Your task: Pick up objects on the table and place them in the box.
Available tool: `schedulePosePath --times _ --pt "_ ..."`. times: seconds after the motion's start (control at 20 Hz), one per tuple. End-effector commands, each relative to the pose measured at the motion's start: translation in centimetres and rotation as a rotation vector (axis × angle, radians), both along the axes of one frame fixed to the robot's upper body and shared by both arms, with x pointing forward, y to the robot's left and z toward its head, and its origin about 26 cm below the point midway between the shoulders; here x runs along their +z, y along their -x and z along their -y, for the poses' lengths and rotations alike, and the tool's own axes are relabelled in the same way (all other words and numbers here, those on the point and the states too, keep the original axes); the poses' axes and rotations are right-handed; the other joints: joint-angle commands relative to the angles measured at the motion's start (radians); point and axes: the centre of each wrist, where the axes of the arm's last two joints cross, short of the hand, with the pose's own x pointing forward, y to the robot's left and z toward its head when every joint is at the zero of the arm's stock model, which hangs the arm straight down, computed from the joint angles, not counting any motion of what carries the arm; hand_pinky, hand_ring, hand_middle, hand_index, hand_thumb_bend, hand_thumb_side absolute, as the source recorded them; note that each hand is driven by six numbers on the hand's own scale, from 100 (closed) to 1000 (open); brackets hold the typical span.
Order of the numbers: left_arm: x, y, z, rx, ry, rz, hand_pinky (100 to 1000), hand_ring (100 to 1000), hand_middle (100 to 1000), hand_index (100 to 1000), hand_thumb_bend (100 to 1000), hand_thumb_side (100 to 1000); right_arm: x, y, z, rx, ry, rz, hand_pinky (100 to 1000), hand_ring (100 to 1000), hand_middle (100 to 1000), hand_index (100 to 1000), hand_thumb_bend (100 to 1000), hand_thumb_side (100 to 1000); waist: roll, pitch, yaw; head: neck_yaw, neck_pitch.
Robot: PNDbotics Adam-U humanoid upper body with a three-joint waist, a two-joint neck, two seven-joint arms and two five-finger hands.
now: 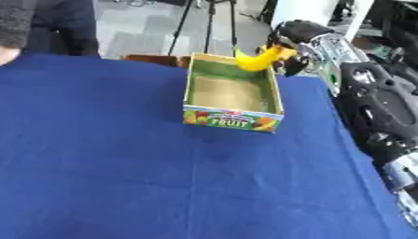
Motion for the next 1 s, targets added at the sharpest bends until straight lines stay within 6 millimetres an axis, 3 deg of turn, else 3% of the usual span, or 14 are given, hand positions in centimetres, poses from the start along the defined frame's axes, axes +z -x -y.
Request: schedulePosePath --times 0.05,0.15,0.2,0.25,0.3,1.0 --pt "1.0 0.0 -0.1 -0.003 -0.015 0.031 620 609 610 764 546 752 1.0 0.0 0.1 0.003 0.015 0.016 635 709 640 697 175 100 0.012 -0.012 0.001 -0.004 0.005" --pt "1.0 0.0 0.0 -0.005 -0.012 0.031 620 609 609 764 546 753 0.4 -0.1 -0.2 0.01 0.011 0.002 634 707 638 696 224 100 0.016 -0.009 0.002 -0.004 0.004" --pt "1.0 -0.1 0.0 -0.006 -0.01 0.031 620 609 610 764 546 753 0.2 -0.2 -0.4 0.013 0.009 -0.004 633 706 638 696 171 100 0.018 -0.008 0.003 -0.005 0.003" --pt "0.9 -0.1 0.0 -0.007 -0.009 0.032 619 609 609 764 546 753 0.0 -0.2 -0.5 0.016 0.007 -0.009 633 705 637 696 200 100 0.02 -0.006 0.004 -0.006 0.003" --pt "0.9 -0.1 0.1 -0.008 -0.008 0.032 619 609 609 764 546 753 -0.3 -0.3 -0.7 0.019 0.005 -0.015 632 705 637 696 169 100 0.022 -0.004 0.005 -0.006 0.003" --pt "1.1 -0.3 0.8 -0.038 0.015 0.038 619 608 608 763 544 756 -3.2 -0.8 -2.2 0.049 -0.018 -0.077 623 692 628 691 153 100 0.055 0.033 0.024 -0.017 -0.005"
